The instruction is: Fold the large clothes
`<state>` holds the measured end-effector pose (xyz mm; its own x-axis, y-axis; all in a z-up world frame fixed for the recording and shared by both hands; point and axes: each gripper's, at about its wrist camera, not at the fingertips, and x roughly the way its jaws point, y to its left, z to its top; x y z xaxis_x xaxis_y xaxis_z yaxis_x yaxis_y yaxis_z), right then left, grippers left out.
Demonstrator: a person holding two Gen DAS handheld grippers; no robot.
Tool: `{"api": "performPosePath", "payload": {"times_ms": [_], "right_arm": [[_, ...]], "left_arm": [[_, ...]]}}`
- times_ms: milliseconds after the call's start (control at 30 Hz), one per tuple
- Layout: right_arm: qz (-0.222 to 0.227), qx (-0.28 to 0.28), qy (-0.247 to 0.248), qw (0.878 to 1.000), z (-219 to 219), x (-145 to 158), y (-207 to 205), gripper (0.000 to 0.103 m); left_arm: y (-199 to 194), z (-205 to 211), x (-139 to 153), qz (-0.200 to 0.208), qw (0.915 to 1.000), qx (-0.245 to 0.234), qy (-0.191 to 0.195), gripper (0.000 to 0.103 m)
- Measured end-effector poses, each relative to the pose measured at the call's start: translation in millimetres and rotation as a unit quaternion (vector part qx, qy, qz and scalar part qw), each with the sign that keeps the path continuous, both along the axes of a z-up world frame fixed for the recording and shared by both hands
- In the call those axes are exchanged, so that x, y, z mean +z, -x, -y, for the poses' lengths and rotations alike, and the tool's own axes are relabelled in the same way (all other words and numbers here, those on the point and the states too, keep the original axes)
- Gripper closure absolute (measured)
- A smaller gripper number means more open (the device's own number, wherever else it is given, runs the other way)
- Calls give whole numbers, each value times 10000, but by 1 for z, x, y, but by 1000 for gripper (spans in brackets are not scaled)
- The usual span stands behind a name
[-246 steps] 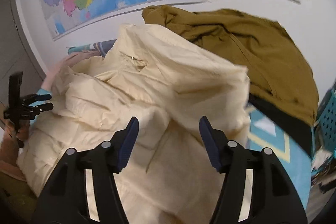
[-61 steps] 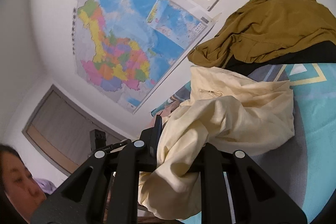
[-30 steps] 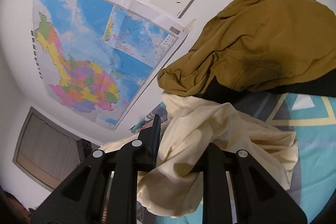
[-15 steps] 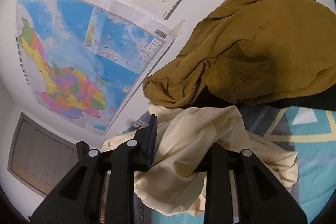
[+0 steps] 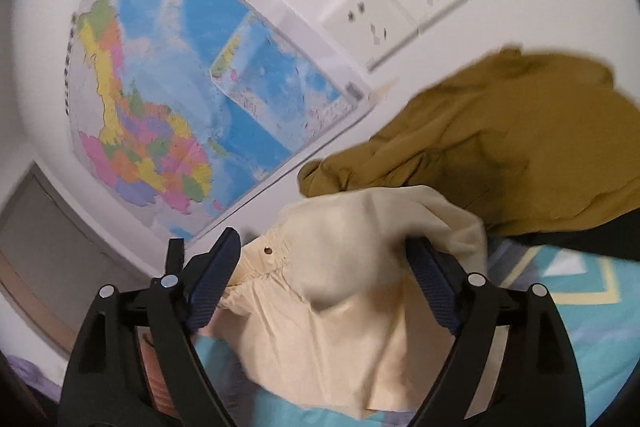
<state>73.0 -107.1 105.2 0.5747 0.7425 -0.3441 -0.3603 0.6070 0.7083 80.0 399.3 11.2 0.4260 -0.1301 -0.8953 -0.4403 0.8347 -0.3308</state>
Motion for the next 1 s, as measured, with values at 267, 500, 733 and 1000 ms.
{"api": "performPosePath", "payload": {"times_ms": [267, 500, 733, 1000], "right_arm": [[1006, 904, 2242, 9651, -92, -15, 38, 17], [808, 851, 3567, 9268, -150, -85, -14, 93], [731, 548, 2813, 9553, -135, -66, -53, 101], [481, 670, 2982, 9509, -148, -88, -62, 88]], "left_arm": [[-14, 3, -8, -92, 9999, 75, -125, 89], [1, 13, 14, 441, 9987, -266, -56, 66], [56, 19, 43, 1566, 9841, -829, 97, 37], [107, 12, 29, 1878, 9783, -623, -616, 10]]}}
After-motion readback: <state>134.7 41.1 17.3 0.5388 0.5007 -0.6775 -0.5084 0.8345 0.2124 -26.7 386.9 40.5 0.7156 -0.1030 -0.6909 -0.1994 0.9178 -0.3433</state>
